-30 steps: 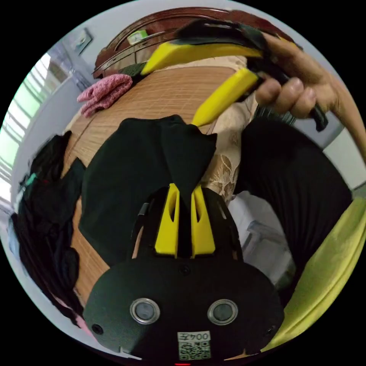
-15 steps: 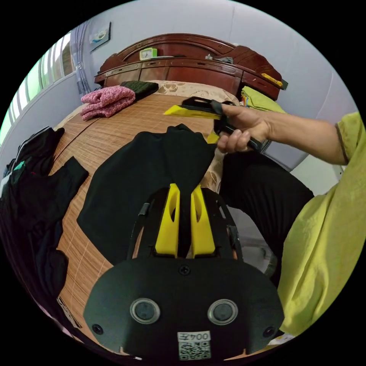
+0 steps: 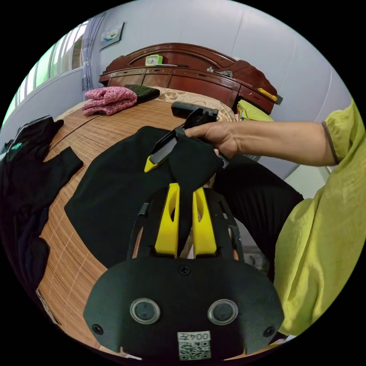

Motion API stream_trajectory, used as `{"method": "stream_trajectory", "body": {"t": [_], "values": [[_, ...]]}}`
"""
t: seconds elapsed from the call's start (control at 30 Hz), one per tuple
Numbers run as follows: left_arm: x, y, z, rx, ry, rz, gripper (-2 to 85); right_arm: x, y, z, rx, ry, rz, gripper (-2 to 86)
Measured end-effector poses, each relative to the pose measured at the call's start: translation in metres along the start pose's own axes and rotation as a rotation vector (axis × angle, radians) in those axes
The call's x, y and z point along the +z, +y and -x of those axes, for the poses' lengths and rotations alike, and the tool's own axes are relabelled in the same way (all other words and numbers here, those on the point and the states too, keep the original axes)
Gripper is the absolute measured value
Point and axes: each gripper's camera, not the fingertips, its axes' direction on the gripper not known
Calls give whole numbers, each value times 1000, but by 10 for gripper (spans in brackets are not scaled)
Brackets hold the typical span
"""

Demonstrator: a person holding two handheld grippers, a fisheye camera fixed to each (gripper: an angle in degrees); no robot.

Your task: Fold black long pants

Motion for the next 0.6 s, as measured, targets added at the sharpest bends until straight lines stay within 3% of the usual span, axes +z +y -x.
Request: {"method": "stream_trajectory", "body": {"t": [0.23,0.43,0.6], "values": [[-51,30,39,-178,165,-180,128,-71,87,91,-226,398,-93,51],[-79,57,60,-337,191,-258,139,-195,185,66,-73,469,-266,48],[-89,60,58,-348,181,-269,138,-311,291,29,95,570,-483,47]]}}
